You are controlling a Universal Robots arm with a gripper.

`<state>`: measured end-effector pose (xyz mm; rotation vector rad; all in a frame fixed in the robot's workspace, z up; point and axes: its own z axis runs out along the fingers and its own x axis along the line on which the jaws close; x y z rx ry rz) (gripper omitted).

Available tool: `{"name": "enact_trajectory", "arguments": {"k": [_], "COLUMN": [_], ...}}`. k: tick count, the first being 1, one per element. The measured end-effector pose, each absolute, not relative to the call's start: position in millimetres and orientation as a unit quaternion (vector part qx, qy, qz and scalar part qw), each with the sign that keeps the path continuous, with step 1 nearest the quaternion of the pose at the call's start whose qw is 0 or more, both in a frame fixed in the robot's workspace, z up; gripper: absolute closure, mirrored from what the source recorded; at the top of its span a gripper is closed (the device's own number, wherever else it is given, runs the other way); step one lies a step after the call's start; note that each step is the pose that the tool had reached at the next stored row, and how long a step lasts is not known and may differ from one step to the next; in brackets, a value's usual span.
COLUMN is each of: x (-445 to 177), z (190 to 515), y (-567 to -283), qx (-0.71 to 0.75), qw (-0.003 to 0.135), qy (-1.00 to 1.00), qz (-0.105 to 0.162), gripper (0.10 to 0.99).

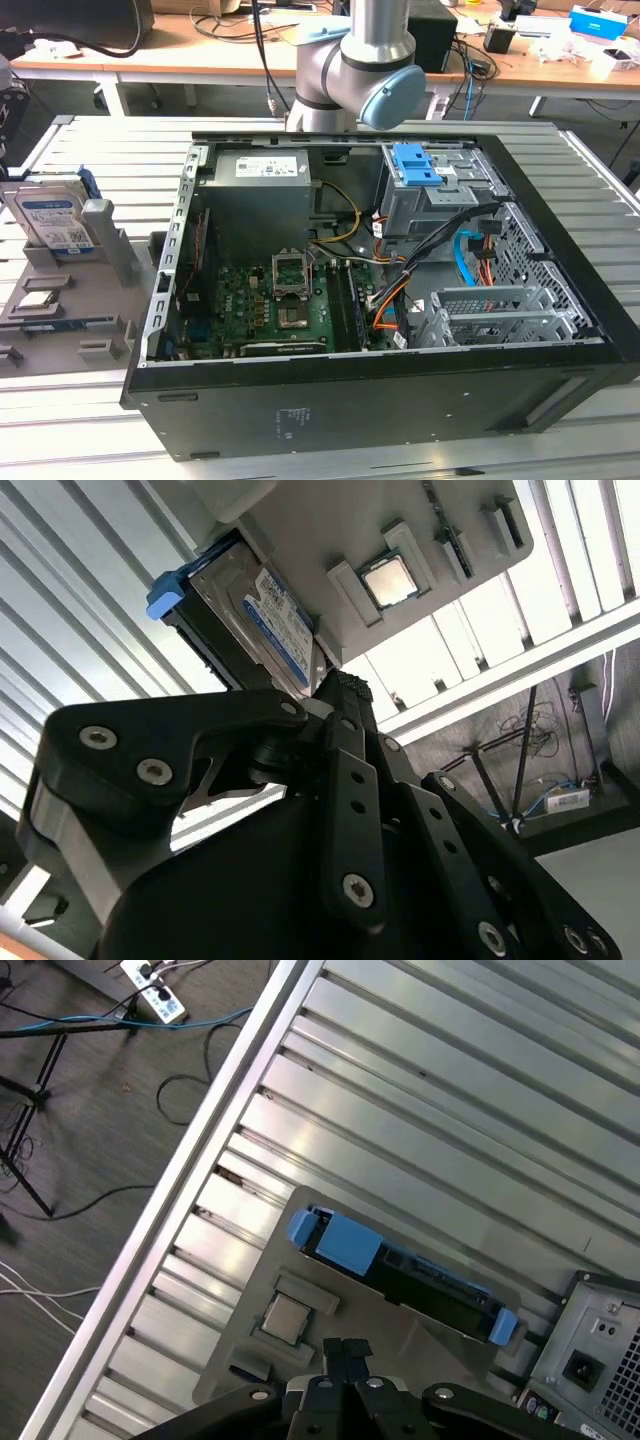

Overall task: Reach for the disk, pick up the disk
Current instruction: 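Pick up the disk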

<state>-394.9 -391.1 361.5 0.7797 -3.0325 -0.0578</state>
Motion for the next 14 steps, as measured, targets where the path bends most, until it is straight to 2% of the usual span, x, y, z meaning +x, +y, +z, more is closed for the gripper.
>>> {"name": "enact_trajectory", "arguments": {"k": [14], "x": [-394.9], "z": [361.5], "y": [-391.1], "qx": [0.305], "qw": [0.006], "qy": [-0.952], "qz": [-0.018], "gripper": [0.98]}}
